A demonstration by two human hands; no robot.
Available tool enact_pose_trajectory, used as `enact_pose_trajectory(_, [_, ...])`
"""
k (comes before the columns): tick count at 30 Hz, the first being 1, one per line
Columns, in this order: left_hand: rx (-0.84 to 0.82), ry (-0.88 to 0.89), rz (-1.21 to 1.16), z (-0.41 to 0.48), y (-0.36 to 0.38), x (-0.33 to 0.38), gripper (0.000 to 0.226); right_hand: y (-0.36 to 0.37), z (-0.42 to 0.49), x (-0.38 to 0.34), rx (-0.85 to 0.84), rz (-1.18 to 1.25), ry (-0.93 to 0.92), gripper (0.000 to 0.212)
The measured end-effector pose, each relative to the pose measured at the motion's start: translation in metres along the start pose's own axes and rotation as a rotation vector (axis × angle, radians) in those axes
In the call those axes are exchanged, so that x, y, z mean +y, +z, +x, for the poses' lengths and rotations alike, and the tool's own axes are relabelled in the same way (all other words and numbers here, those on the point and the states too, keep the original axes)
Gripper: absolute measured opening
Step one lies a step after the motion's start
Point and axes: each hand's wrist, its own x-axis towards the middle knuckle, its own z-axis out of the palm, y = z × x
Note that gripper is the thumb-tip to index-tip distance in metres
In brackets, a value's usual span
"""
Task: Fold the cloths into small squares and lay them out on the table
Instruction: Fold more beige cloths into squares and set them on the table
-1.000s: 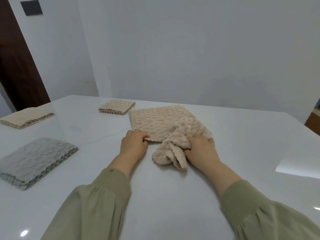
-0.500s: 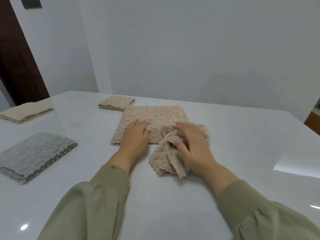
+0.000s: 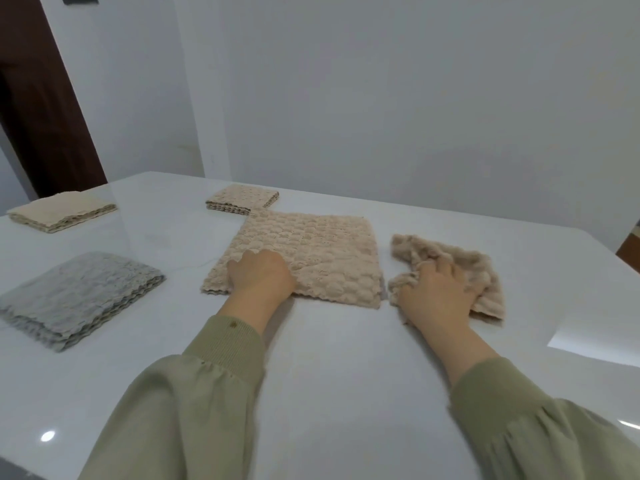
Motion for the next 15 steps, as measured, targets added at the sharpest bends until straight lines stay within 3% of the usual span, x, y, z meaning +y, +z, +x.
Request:
enact_pose_trajectory(3, [-0.005, -0.008, 0.079, -0.004, -0.005, -0.001, 0.027, 0.001, 0.001, -0.003, -0.055, 0.046, -0.027, 0.051])
enact_pose_trajectory(6, [0.182, 0.344, -0.084, -0.013, 0.008, 0.015, 0.038, 0.005, -0.003, -0.014, -0.075, 0.079, -0.153, 0.051])
enact_pose_trajectory(9, [-0.015, 0.555, -0.155, -0.024, 0.024, 0.039, 0.051, 0.004, -0.003, -0.014, -0.065, 0.174, -0.258, 0.051])
enact_pose_trajectory(12, [-0.143, 0.484, -0.044, -0.018, 0.025, 0.040, 0.051, 0.002, -0.003, -0.009, -0.090, 0.312, -0.317, 0.052])
enact_pose_trajectory(15, [-0.136, 0.323, 0.050, -0.017, 0.008, 0.040, 0.044, 0.000, -0.004, -0.007, -0.050, 0.392, -0.323, 0.046])
